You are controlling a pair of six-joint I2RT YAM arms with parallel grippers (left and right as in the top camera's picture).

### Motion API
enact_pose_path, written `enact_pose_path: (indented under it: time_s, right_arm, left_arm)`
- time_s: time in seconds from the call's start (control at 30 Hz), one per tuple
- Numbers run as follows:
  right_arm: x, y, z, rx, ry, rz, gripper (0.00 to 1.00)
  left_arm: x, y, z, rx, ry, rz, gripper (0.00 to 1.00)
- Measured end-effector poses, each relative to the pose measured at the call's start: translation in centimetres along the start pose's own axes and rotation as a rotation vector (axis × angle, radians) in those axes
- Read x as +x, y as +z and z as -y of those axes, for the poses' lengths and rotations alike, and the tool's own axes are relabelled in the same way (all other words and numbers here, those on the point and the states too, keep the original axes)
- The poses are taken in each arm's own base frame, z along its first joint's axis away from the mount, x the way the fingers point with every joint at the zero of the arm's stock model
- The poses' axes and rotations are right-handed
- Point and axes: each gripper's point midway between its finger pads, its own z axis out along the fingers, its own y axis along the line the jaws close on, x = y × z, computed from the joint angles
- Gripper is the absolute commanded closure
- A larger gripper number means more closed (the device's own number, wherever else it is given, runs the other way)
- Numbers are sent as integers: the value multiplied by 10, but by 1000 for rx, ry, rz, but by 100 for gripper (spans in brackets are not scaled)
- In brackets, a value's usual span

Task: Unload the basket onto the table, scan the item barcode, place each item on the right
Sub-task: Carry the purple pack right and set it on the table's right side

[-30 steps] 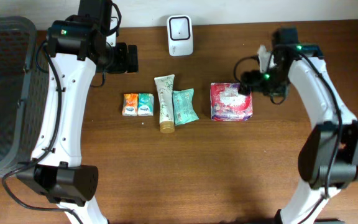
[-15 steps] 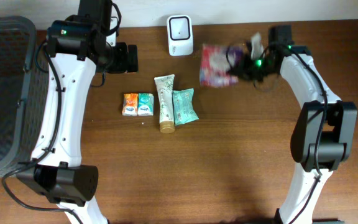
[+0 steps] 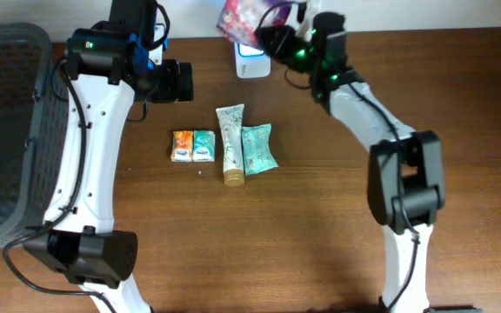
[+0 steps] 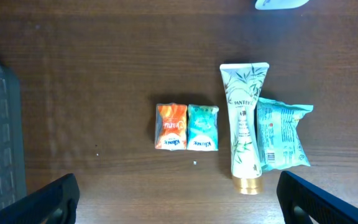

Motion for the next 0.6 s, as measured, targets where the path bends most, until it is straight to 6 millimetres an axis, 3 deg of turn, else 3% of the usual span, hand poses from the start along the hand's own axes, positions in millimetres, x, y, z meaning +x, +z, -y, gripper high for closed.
enact_pose_path:
  time_s: [0.07, 0.13, 0.27, 0.37, 0.5, 0.6]
  right_arm:
    - [25, 16, 37, 50, 76, -45, 96]
    - [32, 20, 51, 68, 97, -58, 96]
    - [27, 19, 40, 28, 73, -72, 96]
    - [1, 9, 26, -13, 31, -57, 96]
    - [-62, -55, 37, 97, 104, 4, 96]
    - [-108, -123, 57, 226, 237, 95, 96]
  left_arm:
    - [0, 0, 0, 0, 0, -1, 1]
    - [0, 0, 0, 0, 0, -1, 1]
    - [0, 0, 0, 0, 0, -1, 1]
    - [0, 0, 0, 0, 0, -1, 1]
    - [0, 0, 0, 0, 0, -2, 1]
    - [0, 0, 0, -1, 0, -1, 1]
